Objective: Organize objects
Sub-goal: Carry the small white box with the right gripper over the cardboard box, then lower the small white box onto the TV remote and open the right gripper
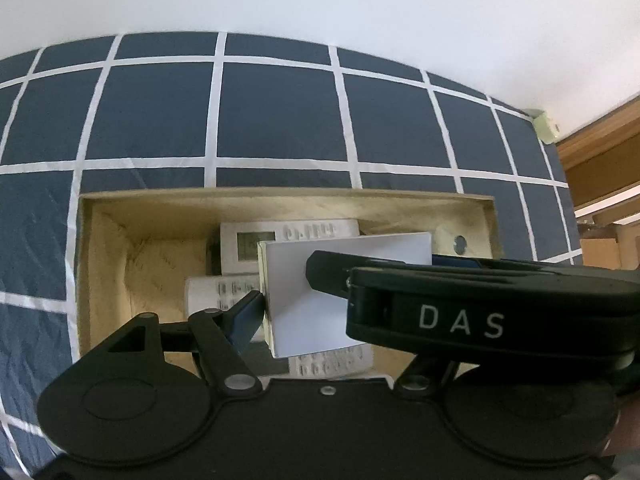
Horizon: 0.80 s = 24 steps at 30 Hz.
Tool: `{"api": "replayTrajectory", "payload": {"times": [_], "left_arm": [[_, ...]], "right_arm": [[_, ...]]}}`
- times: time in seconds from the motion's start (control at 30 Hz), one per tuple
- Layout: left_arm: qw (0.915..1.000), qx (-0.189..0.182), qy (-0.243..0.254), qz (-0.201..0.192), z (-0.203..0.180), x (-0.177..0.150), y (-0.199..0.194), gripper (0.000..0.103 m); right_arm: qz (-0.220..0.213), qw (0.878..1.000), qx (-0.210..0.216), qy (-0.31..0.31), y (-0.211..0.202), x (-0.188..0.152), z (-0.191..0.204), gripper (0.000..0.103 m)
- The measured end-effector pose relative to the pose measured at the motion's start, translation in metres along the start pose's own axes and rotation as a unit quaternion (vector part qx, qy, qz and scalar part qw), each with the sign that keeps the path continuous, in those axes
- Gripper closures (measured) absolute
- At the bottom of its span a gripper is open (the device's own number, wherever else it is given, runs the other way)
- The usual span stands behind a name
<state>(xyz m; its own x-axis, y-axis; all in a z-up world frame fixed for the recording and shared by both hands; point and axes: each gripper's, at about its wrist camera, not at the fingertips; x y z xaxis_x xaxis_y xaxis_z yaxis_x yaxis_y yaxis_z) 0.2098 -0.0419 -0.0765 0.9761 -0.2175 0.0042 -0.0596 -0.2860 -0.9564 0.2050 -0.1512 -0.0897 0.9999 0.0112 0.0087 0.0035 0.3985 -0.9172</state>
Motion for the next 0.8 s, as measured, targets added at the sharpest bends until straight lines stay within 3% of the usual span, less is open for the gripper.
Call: {"api": "replayTrajectory", "payload": {"times": [0.47, 0.8], "left_arm": [[0.9994, 0.000, -0.003, 0.034, 0.020, 0.034, 0.031, 0.036], [0.9995, 0.009, 0.004, 0.031, 0.020, 0.039, 0.031, 0.036]], "right_arm": [[0.028, 0.999, 0.000, 0.019, 0.036, 0.032, -0.013, 0.027], [0.026, 0.999, 0.003, 0.023, 0.041, 0.034, -0.016, 0.027]]}}
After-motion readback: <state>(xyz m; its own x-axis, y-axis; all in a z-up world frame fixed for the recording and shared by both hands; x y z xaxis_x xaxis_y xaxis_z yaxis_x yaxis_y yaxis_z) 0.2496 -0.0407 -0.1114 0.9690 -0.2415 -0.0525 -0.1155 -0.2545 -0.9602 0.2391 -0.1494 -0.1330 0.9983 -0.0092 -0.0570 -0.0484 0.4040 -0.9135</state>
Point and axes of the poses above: each gripper's, at about its wrist camera, not at the fingertips, and y roughly the way its jaws point, z to its left, x to its top, and after that the axes turned 14 degrees about z, right-handed
